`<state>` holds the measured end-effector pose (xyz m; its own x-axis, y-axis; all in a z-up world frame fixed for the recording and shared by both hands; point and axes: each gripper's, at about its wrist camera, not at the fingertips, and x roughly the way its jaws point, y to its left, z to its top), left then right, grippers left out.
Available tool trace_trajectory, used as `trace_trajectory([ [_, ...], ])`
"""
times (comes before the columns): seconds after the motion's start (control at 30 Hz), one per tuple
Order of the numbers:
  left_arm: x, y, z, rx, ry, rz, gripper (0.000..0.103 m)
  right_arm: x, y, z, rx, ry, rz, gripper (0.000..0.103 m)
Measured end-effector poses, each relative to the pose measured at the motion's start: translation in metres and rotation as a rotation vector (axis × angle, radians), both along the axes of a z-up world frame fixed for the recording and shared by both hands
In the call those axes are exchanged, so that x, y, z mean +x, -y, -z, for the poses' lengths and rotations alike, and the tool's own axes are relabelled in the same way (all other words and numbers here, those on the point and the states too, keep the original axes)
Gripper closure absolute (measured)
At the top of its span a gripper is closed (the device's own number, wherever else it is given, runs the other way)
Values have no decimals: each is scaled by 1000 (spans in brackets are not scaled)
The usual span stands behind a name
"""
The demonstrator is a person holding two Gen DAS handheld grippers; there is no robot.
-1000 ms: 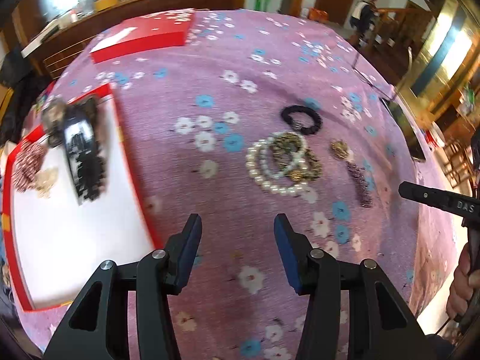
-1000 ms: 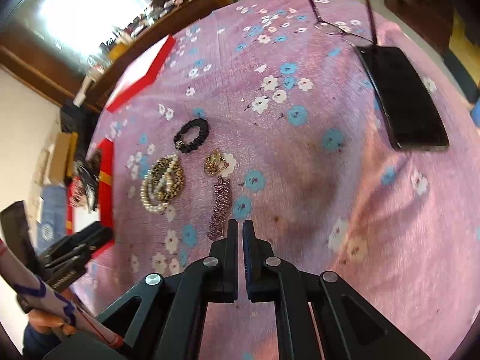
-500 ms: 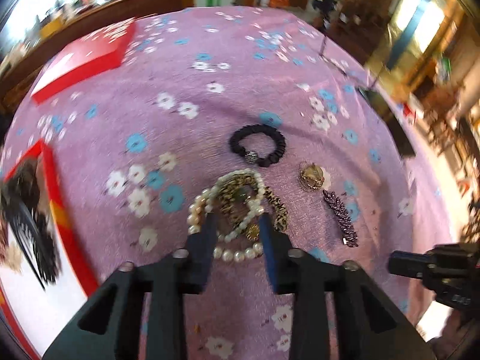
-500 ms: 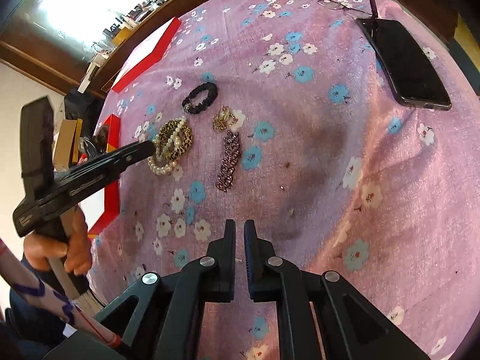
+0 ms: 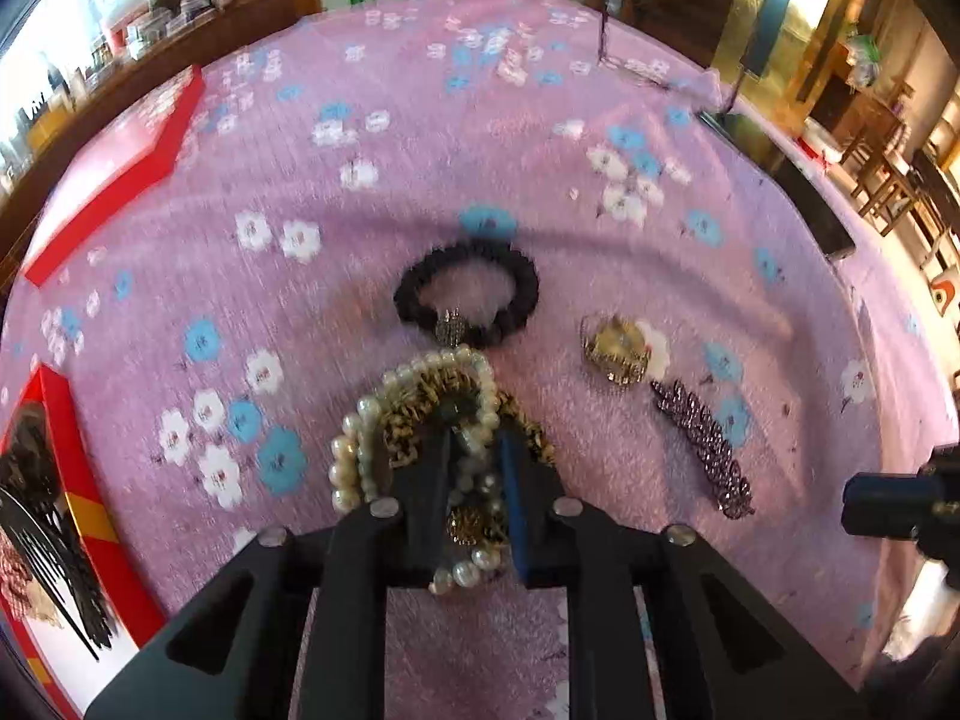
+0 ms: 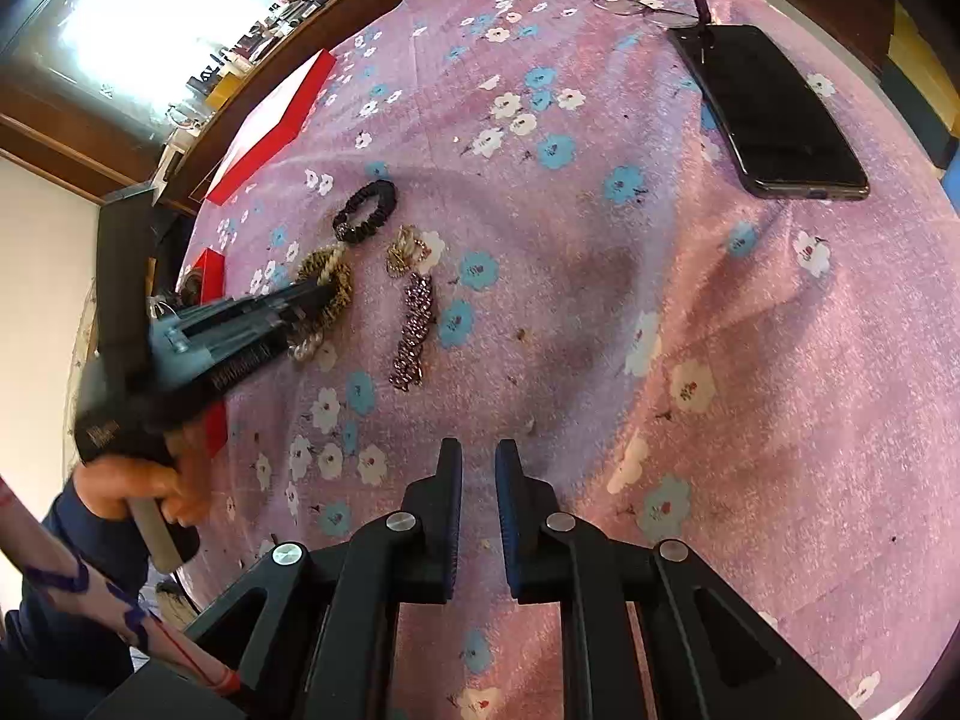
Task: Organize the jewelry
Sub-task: 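Grasp the pale bead bracelet with the left gripper while the right grasps the dark red beaded clip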
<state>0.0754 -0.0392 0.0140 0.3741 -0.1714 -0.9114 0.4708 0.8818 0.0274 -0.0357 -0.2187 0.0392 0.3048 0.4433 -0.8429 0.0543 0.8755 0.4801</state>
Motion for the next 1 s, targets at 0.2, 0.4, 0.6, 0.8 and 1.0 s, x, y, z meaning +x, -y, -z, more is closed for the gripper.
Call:
trace_trajectory([
  [0.2, 1, -24, -7, -102, -25, -93, 95, 7, -9, 0, 4, 1, -22, 91],
  [0.4, -21, -61, -34, -328, -73, -150, 94, 19, -17, -2, -5, 8, -45, 77],
  [0.6, -46, -93, -49, -452, -121, -186, 94, 38, -33, -4, -20, 15, -82, 63],
  [0.8, -67, -114, -37, -438, -152, -226, 93, 50, -44, 1, -39, -2, -97, 62],
  [1.0, -71, -114, -33, -404, -146, -209, 91, 56, -50, 6, -47, -19, -101, 62],
])
